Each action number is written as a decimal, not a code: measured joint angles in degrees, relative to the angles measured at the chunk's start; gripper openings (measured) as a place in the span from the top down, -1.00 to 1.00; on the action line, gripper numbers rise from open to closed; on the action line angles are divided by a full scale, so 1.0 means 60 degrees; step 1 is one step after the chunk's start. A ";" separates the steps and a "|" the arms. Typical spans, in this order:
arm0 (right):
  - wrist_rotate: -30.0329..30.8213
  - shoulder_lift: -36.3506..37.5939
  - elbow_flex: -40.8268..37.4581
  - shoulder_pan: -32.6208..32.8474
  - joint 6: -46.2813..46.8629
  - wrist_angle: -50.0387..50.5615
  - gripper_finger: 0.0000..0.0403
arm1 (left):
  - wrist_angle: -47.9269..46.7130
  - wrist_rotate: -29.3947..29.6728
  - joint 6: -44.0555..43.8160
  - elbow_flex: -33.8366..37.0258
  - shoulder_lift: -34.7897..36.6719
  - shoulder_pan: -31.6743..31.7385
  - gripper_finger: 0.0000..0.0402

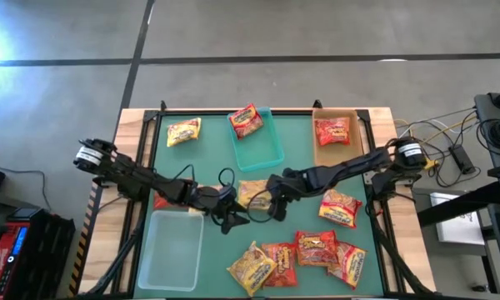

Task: Sort Maruchan noodles
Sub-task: Put the center yellow noodle pack into the transparent bin

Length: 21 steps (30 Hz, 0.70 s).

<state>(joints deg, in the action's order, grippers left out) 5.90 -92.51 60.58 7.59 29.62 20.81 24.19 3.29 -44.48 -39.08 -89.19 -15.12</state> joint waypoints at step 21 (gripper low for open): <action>0.1349 -0.1889 -0.0229 -0.0159 -0.2166 -0.0700 0.34 | -0.2128 0.1362 -0.0023 0.0411 0.0007 0.1107 -0.21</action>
<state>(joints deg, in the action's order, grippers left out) 14.00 -103.84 59.20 6.63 16.62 16.60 11.42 11.46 -44.62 -36.62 -89.14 -8.48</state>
